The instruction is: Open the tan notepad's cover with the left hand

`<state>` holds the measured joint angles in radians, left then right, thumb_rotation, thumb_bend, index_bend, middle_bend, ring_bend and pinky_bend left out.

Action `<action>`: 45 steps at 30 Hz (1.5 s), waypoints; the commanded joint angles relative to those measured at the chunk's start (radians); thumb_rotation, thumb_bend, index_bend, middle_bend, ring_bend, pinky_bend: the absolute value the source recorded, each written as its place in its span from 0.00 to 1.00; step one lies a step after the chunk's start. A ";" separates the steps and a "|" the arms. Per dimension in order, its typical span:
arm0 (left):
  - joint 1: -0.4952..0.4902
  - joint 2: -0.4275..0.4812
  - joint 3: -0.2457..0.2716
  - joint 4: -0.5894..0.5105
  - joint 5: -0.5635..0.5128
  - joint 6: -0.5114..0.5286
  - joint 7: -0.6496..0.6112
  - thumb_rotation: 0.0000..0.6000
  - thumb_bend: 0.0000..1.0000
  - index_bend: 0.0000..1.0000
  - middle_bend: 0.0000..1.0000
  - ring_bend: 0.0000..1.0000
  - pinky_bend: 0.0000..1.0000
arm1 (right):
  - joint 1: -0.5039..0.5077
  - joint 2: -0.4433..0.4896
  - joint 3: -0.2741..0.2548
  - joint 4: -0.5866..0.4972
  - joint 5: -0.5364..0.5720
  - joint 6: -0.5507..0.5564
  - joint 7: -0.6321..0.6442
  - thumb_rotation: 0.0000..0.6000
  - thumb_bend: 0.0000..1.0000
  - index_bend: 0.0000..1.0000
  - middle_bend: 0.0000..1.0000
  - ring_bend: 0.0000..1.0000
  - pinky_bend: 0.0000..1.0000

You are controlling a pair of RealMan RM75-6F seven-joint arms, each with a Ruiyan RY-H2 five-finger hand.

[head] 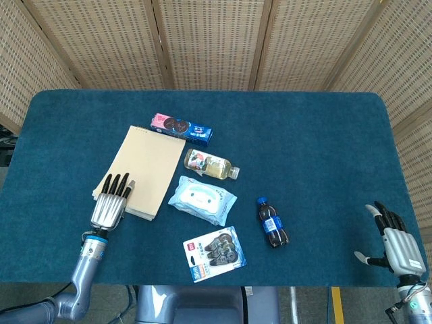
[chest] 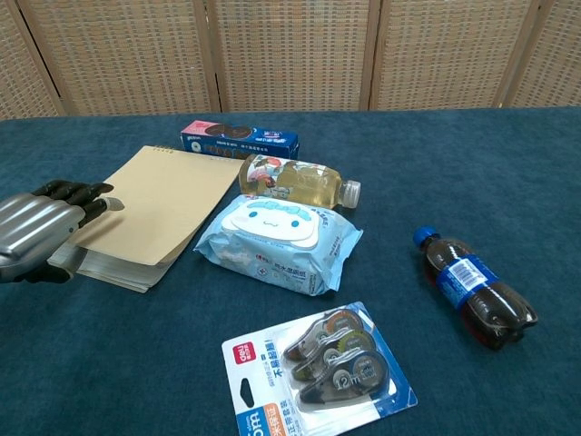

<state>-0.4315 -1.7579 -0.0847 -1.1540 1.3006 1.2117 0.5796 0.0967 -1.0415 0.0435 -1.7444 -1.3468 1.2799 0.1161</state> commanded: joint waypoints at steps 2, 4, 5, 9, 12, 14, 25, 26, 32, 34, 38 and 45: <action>-0.001 0.006 -0.001 -0.014 -0.009 -0.010 0.012 1.00 0.64 0.11 0.00 0.00 0.00 | 0.000 0.000 0.000 0.000 0.000 0.000 0.001 1.00 0.16 0.06 0.00 0.00 0.00; -0.001 0.006 -0.003 -0.017 -0.010 -0.007 0.019 1.00 0.65 0.12 0.00 0.00 0.00 | 0.000 0.000 0.000 0.000 0.000 0.000 0.001 1.00 0.16 0.06 0.00 0.00 0.00; -0.002 0.006 -0.004 -0.016 -0.010 -0.005 0.023 1.00 0.65 0.12 0.00 0.00 0.00 | 0.000 0.000 0.000 0.000 0.000 0.000 0.001 1.00 0.16 0.06 0.00 0.00 0.00; -0.004 0.000 -0.008 -0.007 -0.014 -0.005 0.025 1.00 0.65 0.17 0.00 0.00 0.00 | 0.000 0.000 0.000 0.001 -0.001 0.001 0.002 1.00 0.16 0.06 0.00 0.00 0.00; -0.005 -0.005 -0.010 0.001 -0.014 -0.004 0.025 1.00 0.65 0.19 0.00 0.00 0.00 | 0.000 0.000 0.000 0.001 -0.001 0.001 0.002 1.00 0.16 0.06 0.00 0.00 0.00; -0.006 -0.008 -0.013 0.006 -0.012 0.000 0.021 1.00 0.66 0.19 0.00 0.00 0.00 | 0.000 0.000 0.000 0.000 0.000 0.001 0.002 1.00 0.16 0.06 0.00 0.00 0.00; -0.008 -0.014 -0.030 0.009 0.006 0.039 -0.001 1.00 0.65 0.27 0.00 0.00 0.00 | 0.000 0.001 0.000 0.000 0.000 0.000 0.003 1.00 0.16 0.06 0.00 0.00 0.00; -0.008 -0.014 -0.032 0.010 0.009 0.044 -0.007 1.00 0.65 0.29 0.00 0.00 0.00 | 0.000 0.001 0.000 0.000 0.000 0.000 0.003 1.00 0.16 0.06 0.00 0.00 0.00; -0.010 -0.014 -0.045 0.016 0.018 0.067 -0.022 1.00 0.65 0.39 0.00 0.00 0.00 | 0.000 0.001 0.000 0.000 -0.001 0.000 0.002 1.00 0.16 0.06 0.00 0.00 0.00; -0.010 -0.015 -0.047 0.017 0.019 0.071 -0.025 1.00 0.65 0.43 0.00 0.00 0.00 | 0.000 0.001 -0.001 -0.001 -0.001 0.000 0.002 1.00 0.16 0.06 0.00 0.00 0.00; -0.011 -0.021 -0.050 0.031 0.030 0.085 -0.042 1.00 0.65 0.52 0.00 0.00 0.00 | 0.000 0.001 -0.001 -0.001 -0.002 0.001 0.002 1.00 0.16 0.06 0.00 0.00 0.00; -0.011 -0.022 -0.054 0.039 0.035 0.094 -0.048 1.00 0.65 0.73 0.00 0.00 0.00 | -0.001 0.001 0.000 0.000 -0.004 0.003 0.002 1.00 0.16 0.06 0.00 0.00 0.00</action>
<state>-0.4430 -1.7802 -0.1386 -1.1154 1.3353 1.3056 0.5320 0.0957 -1.0406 0.0431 -1.7445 -1.3507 1.2833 0.1179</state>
